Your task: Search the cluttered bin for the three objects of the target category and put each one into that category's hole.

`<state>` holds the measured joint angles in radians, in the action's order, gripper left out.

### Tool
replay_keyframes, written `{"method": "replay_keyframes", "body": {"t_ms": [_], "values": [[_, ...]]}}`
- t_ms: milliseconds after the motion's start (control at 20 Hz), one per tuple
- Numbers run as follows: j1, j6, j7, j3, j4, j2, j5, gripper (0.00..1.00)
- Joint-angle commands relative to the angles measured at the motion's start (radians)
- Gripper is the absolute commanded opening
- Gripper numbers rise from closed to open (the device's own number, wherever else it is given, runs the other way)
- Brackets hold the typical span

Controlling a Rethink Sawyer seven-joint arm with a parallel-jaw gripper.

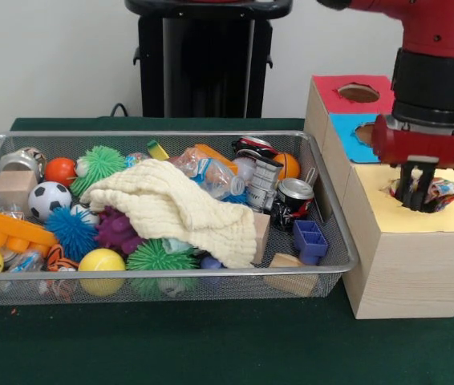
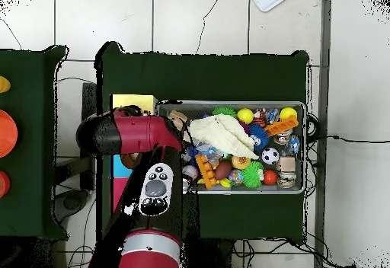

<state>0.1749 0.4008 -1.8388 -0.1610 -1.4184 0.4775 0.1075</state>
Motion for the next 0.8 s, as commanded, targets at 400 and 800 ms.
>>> {"method": "replay_keyframes", "body": {"t_ms": [400, 800], "values": [[0.006, 0.258, -0.091, 0.001, -0.063, 0.112, -0.036, 0.00], [-0.027, 0.196, -0.149, 0.058, -0.138, 0.123, 0.029, 0.00]]}}
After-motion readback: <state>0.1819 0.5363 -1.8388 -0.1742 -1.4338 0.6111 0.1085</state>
